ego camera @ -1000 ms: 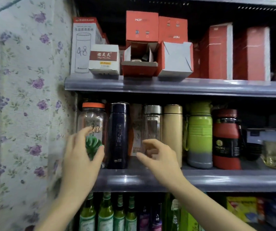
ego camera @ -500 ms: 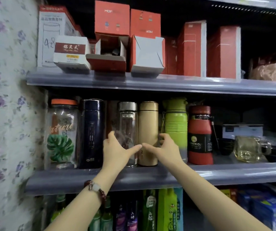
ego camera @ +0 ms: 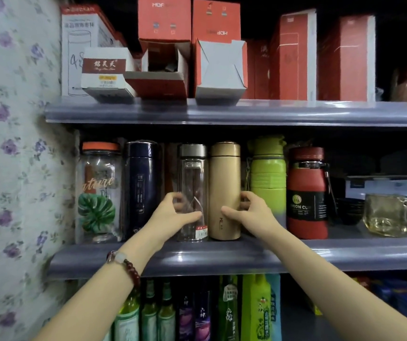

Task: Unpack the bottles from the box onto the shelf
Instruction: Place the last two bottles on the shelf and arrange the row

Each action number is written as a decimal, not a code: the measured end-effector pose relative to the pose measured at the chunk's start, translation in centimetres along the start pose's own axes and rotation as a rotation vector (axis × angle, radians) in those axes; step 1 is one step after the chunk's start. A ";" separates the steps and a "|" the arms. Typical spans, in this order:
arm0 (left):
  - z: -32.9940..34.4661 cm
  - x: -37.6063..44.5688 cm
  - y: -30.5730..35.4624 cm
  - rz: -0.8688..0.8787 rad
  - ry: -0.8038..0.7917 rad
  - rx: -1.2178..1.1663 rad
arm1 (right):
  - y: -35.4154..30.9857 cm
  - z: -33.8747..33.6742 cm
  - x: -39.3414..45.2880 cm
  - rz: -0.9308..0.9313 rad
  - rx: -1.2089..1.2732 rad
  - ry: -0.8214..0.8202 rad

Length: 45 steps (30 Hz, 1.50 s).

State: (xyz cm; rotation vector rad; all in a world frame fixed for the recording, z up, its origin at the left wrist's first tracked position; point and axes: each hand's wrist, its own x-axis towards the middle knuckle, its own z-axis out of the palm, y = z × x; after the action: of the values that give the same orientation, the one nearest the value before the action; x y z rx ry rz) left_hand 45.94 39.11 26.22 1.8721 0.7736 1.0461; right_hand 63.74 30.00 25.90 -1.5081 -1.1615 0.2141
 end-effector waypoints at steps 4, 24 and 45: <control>0.9 -0.2 0.4 0.014 0.108 0.143 | -0.1 0.5 -0.2 -0.015 -0.038 0.027; 0.8 0.9 -0.6 -0.012 0.090 0.064 | 1.0 0.2 0.1 -0.034 -0.010 -0.055; -0.3 0.2 0.5 -0.146 -0.149 -0.137 | 2.0 -0.9 1.4 0.028 0.206 -0.192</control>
State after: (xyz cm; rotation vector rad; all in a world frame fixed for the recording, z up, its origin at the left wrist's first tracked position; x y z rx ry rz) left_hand 45.81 39.18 26.85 1.7280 0.7215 0.8362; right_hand 66.06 30.77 25.19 -1.3440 -1.2301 0.4920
